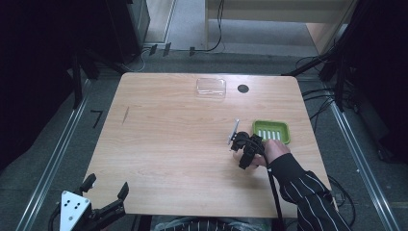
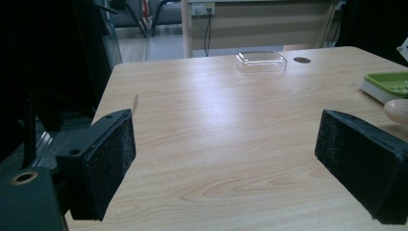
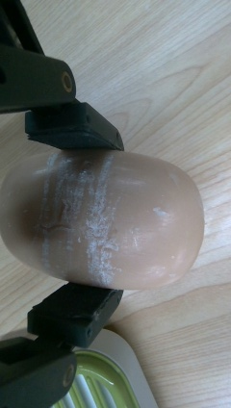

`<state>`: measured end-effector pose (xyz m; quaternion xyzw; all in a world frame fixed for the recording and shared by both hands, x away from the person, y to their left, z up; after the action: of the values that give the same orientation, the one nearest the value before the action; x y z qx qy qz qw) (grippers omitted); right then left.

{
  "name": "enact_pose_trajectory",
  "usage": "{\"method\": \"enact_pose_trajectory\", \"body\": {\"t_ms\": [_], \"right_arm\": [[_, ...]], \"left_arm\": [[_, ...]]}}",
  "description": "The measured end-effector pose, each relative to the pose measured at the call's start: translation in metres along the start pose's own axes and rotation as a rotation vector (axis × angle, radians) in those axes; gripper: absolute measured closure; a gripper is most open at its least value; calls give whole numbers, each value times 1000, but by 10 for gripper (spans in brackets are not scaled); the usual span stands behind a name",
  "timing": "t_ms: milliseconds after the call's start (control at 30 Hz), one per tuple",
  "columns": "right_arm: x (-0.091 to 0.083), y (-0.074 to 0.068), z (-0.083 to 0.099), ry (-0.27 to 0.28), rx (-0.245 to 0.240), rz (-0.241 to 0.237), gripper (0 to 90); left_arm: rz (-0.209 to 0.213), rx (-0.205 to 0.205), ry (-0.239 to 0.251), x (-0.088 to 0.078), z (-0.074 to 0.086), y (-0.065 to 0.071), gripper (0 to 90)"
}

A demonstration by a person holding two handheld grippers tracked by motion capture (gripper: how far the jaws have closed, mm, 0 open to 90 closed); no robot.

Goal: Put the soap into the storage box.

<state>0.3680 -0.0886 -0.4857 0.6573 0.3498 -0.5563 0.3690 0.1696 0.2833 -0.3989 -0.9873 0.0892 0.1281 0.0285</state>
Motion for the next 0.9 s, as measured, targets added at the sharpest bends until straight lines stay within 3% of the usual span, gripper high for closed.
{"method": "enact_pose_trajectory", "body": {"t_ms": [900], "right_arm": [[-8, 13, 22, -22, -39, 11, 329]], "left_arm": [[2, 3, 1, 0, 0, 0, 72]]}}
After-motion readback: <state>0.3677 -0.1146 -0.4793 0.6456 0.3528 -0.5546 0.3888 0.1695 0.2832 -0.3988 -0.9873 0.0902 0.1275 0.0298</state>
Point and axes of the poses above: each handheld gripper's, and its own axes: x roughly forward along the jaws, z roughly out of its underside, y roughly to its right, the point moved 5 cm from there along x, roughly forward along the jaws, and after that the axes turned 2 degrees about y, right-handed, at the moved point
